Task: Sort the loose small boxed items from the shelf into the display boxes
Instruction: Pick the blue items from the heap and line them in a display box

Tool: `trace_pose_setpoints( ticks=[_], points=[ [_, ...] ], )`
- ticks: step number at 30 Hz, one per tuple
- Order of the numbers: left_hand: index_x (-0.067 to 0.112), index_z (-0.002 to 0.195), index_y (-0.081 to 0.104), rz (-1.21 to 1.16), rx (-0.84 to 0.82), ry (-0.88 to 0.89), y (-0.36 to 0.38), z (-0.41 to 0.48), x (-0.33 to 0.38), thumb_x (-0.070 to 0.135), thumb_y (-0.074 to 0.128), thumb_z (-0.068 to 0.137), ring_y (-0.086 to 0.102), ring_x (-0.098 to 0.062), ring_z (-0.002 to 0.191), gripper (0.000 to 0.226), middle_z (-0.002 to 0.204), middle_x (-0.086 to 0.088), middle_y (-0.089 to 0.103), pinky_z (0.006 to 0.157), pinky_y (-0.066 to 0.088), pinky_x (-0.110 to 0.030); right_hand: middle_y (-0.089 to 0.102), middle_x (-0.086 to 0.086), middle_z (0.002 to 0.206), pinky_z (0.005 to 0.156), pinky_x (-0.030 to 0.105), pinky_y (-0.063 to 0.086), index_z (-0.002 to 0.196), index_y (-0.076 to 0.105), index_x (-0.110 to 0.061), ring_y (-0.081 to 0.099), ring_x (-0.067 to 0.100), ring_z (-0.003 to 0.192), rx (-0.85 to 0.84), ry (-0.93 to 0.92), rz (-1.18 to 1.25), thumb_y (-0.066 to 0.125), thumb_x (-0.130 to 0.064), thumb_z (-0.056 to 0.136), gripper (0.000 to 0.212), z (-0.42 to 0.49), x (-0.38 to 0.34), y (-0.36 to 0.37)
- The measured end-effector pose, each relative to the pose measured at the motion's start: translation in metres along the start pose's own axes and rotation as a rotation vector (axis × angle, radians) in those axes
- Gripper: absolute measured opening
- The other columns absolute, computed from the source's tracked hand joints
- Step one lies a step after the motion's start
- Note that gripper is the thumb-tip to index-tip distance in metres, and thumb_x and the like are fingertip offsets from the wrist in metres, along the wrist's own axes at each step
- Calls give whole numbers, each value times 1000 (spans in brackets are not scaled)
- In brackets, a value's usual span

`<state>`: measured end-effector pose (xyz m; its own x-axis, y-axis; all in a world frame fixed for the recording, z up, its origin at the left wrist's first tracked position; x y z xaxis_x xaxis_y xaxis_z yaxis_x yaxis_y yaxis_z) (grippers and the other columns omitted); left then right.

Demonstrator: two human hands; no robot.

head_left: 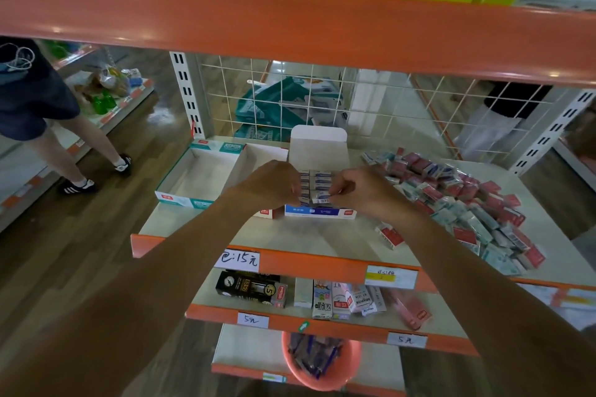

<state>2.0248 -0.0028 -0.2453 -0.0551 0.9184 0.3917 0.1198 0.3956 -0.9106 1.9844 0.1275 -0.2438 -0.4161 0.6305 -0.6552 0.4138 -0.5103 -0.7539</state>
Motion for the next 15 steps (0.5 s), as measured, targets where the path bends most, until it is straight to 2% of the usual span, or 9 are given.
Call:
trace_pose_setpoints(
  ticks=[5, 9, 15],
  points=[
    [13, 108, 66, 10, 2, 28, -2, -1, 3, 24, 67, 88, 57, -12, 84, 23, 120, -3, 64, 87, 48, -23, 68, -9, 82, 76, 33, 57, 84, 69, -17, 68, 12, 80, -21, -19, -3, 76, -9, 78, 12, -1, -2, 1],
    [12, 105, 68, 36, 18, 41, -2, 0, 2, 22, 65, 90, 58, -12, 87, 18, 121, -2, 64, 81, 46, -17, 64, -14, 78, 69, 20, 53, 89, 71, -14, 66, 10, 79, -31, -29, -45, 75, -9, 79, 11, -3, -2, 2],
    [14, 105, 66, 30, 50, 46, -3, 3, 0, 23, 64, 90, 61, -17, 96, 18, 123, -3, 63, 85, 49, -22, 63, -9, 81, 62, 17, 46, 88, 70, -15, 62, 8, 75, -21, -33, -105, 74, -11, 81, 9, -1, -4, 5]
  ],
)
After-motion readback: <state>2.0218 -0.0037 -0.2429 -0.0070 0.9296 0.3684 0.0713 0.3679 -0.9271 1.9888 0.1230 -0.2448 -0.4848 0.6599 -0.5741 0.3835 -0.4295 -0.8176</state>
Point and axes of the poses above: each hand's wrist, its own z-axis towards the middle knuckle, its own y-axis out of the palm, x = y × z, the point moved 10 cm from there along z, towards the middle knuckle
